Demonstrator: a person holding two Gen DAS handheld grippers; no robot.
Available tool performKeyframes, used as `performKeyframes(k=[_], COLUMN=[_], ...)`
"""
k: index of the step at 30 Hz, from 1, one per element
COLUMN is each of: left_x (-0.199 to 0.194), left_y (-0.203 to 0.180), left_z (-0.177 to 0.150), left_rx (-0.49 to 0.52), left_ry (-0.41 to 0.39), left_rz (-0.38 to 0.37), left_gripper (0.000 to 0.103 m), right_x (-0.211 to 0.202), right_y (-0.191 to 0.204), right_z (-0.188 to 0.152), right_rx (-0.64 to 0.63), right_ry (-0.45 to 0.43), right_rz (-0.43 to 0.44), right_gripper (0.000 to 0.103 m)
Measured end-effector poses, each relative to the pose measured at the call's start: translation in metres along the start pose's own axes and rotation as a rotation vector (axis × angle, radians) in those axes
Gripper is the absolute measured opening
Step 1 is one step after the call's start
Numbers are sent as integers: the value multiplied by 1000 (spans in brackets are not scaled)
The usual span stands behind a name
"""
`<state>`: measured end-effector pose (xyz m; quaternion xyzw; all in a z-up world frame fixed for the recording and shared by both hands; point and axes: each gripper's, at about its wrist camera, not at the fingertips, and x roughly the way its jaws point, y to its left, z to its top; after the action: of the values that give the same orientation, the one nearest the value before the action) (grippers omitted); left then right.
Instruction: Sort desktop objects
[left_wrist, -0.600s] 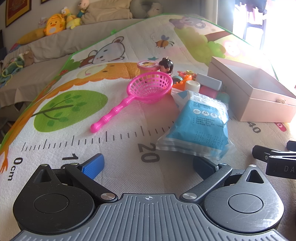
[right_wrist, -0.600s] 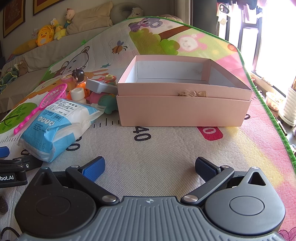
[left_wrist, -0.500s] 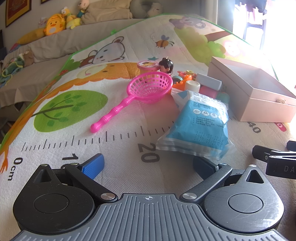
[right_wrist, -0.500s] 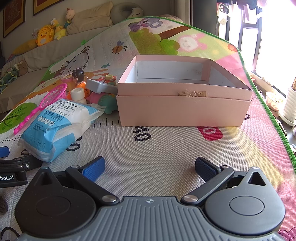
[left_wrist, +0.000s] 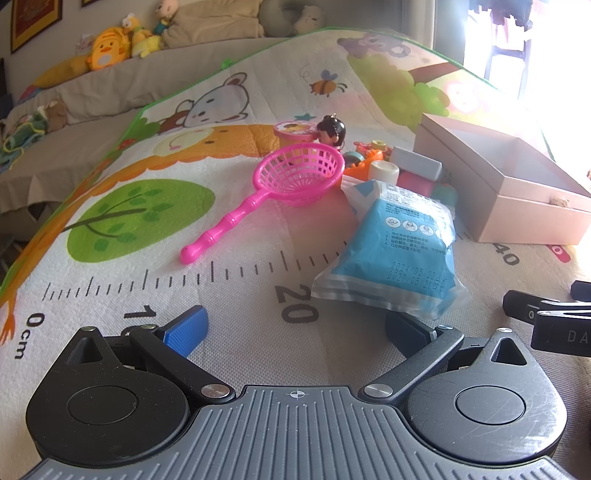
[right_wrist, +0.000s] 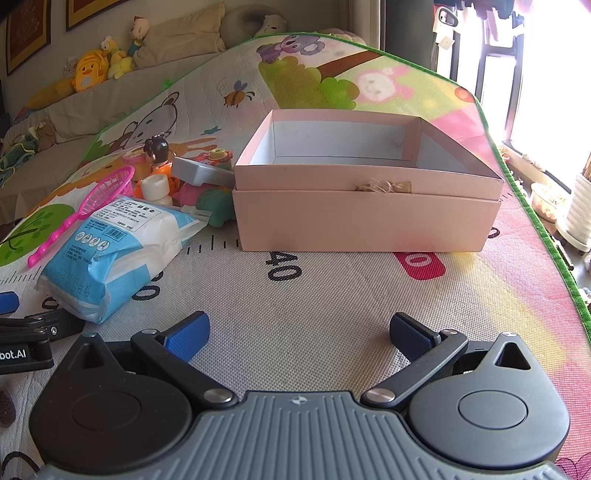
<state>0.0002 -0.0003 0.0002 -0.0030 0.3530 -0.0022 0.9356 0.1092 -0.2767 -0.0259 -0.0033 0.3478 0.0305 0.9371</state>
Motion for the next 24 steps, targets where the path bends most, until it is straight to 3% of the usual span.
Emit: performKeyframes(k=[7,20,24], left_x=[0,2,1], left_y=[1,0,4], left_z=[0,3,3], left_rx=[-1,9,48], left_ry=[0,27,39], left_rz=[0,-2,-36], left_gripper=[103,103,103], right_x=[-2,-1,-2], right_y=[-1,1,0], right_z=[5,5,5], right_rx=[-5,4,6], right_ry=[55,63,61], right_rz=[2,-11,-9], right_gripper=[103,103,103])
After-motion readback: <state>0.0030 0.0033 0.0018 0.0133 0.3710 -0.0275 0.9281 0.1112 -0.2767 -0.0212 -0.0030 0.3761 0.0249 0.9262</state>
